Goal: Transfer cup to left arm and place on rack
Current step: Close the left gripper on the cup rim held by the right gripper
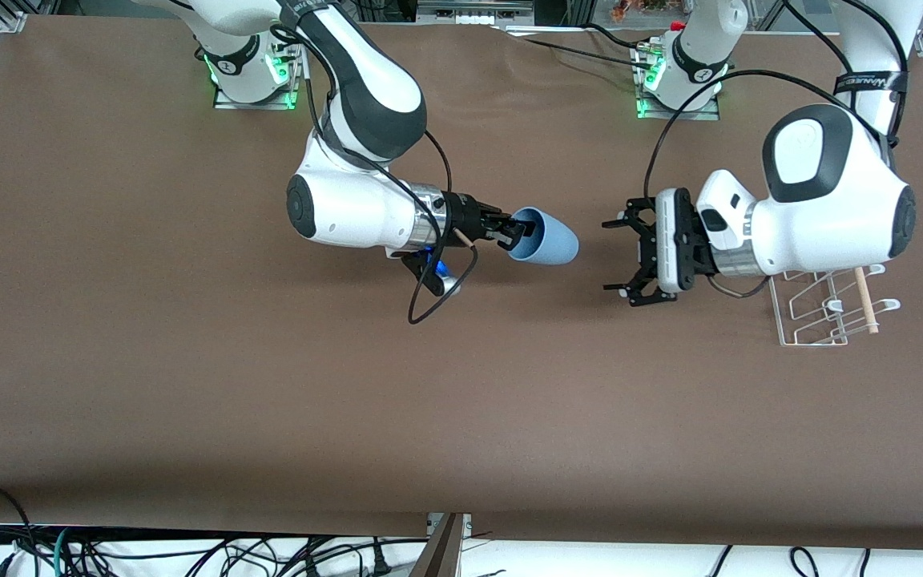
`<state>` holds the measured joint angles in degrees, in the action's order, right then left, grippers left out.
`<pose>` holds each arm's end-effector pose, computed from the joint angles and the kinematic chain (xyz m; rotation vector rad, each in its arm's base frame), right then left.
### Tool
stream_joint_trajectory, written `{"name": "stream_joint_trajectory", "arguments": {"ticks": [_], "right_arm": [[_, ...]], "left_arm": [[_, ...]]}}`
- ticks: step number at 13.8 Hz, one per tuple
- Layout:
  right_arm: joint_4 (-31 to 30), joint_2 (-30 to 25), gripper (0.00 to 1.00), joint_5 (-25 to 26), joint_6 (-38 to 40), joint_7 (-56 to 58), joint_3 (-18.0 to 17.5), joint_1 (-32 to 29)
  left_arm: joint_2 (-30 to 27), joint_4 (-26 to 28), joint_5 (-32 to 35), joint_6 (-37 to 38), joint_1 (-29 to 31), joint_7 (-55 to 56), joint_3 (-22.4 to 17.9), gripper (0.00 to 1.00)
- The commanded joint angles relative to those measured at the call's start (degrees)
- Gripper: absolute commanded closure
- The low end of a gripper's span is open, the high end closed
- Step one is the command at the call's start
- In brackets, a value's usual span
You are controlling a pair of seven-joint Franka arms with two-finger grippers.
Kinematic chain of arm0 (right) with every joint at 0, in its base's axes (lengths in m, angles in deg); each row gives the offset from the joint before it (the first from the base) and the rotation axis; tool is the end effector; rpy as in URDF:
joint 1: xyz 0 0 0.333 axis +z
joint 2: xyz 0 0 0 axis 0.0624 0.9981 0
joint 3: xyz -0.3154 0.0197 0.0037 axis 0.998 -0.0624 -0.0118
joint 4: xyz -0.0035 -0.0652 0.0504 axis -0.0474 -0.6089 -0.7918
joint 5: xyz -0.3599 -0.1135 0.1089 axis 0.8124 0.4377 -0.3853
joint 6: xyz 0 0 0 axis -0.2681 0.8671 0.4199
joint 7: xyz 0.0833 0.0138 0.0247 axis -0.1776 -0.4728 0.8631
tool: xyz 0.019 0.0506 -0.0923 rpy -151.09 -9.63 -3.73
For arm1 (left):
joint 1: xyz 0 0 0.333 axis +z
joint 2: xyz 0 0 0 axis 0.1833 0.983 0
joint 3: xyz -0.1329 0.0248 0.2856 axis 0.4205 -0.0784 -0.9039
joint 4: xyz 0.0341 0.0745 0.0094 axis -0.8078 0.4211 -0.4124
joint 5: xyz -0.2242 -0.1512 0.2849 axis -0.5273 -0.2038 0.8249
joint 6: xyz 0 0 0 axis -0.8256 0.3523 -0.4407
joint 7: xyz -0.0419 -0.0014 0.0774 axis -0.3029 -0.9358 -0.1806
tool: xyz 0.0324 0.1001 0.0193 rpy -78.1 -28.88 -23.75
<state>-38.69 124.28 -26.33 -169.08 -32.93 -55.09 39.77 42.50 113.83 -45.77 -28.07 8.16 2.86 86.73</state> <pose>0.5655 0.4935 0.4114 -2.1538 0.7363 0.6309 0.6099 -0.1983 0.4445 1.8117 -1.6303 0.4287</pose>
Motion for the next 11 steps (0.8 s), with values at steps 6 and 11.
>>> {"name": "stream_joint_trajectory", "arguments": {"ticks": [6, 11], "right_arm": [[2.07, 1.08, 1.00, -1.22, 0.49, -0.81, 0.36, 0.37], [2.60, 0.99, 1.00, -1.22, 0.49, -0.81, 0.36, 0.37]], "left_arm": [[-0.47, 4.48, -3.36, -9.46, 0.30, -3.37, 7.09, 0.00], [-0.74, 7.83, -5.99, -13.79, 0.39, -6.43, 9.91, 0.14]]}}
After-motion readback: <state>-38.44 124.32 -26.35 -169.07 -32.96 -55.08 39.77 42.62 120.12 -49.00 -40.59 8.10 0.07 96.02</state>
